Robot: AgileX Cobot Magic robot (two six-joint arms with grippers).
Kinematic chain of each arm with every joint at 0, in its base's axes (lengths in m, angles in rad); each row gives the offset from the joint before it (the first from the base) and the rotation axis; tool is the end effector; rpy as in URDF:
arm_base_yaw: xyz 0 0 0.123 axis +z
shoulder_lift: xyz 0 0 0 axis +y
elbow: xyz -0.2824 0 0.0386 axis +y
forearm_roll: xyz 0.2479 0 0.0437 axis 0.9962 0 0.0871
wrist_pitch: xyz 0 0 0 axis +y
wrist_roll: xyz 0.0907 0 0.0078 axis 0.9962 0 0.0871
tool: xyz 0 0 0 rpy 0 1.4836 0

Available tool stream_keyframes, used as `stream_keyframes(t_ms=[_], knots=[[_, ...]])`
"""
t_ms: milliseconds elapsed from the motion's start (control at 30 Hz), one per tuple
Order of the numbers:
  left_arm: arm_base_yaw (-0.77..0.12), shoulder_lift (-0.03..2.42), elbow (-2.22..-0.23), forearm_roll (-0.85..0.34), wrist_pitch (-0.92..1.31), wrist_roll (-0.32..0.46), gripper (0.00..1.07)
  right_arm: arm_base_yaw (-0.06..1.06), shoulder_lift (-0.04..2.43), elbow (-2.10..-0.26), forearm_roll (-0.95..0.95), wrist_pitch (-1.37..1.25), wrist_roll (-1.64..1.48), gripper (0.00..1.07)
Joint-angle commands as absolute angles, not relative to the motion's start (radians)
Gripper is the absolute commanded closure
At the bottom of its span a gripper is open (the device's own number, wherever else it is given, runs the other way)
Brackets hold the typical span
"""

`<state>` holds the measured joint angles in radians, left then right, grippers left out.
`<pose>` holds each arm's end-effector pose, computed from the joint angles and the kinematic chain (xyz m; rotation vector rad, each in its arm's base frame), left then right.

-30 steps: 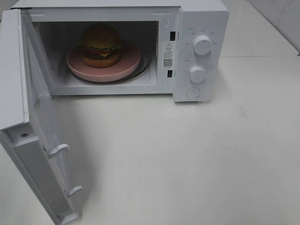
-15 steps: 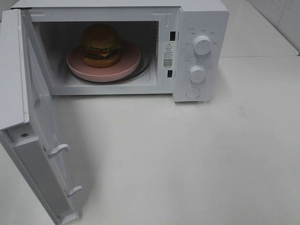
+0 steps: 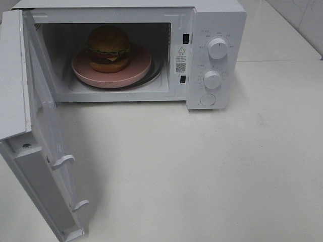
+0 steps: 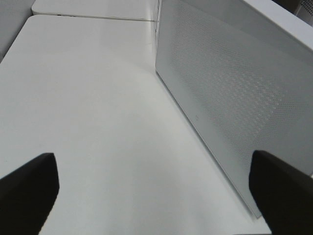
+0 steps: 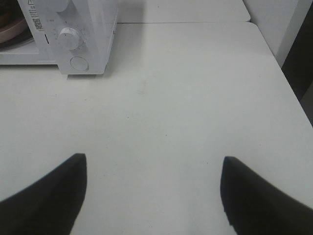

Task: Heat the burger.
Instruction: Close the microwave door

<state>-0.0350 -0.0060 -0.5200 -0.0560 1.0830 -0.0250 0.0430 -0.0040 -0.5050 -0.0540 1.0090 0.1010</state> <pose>-0.0093 -0.0042 0.2809 0.0144 2.0409 -0.1045 -0.0039 -0.0043 0.2829 0.0586 1.9817 0.0294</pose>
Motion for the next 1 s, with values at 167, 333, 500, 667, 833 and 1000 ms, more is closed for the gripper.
stream_keyframes(t_ms=[167,333,500,667,833,1000], knots=[[-0.035,-0.02,-0.518,-0.053,1.069,-0.025,0.09,0.036,-0.031,-0.502,-0.054,0.994,0.088,0.32],[-0.035,-0.02,-0.518,-0.053,1.069,-0.025,0.09,0.036,-0.031,-0.502,-0.054,0.994,0.088,0.32],[-0.035,-0.02,-0.518,-0.053,1.069,-0.025,0.09,0.036,-0.031,-0.502,-0.054,0.994,0.088,0.32],[-0.035,-0.02,-0.518,-0.053,1.069,-0.025,0.09,0.036,-0.031,-0.502,-0.054,0.994,0.088,0.32],[-0.035,-0.02,-0.518,-0.053,1.069,-0.025,0.09,0.036,-0.031,-0.502,-0.054,0.994,0.088,0.32],[-0.035,-0.02,-0.518,-0.053,1.069,-0.025,0.09,0.036,-0.031,-0.502,-0.054,0.994,0.088,0.32]])
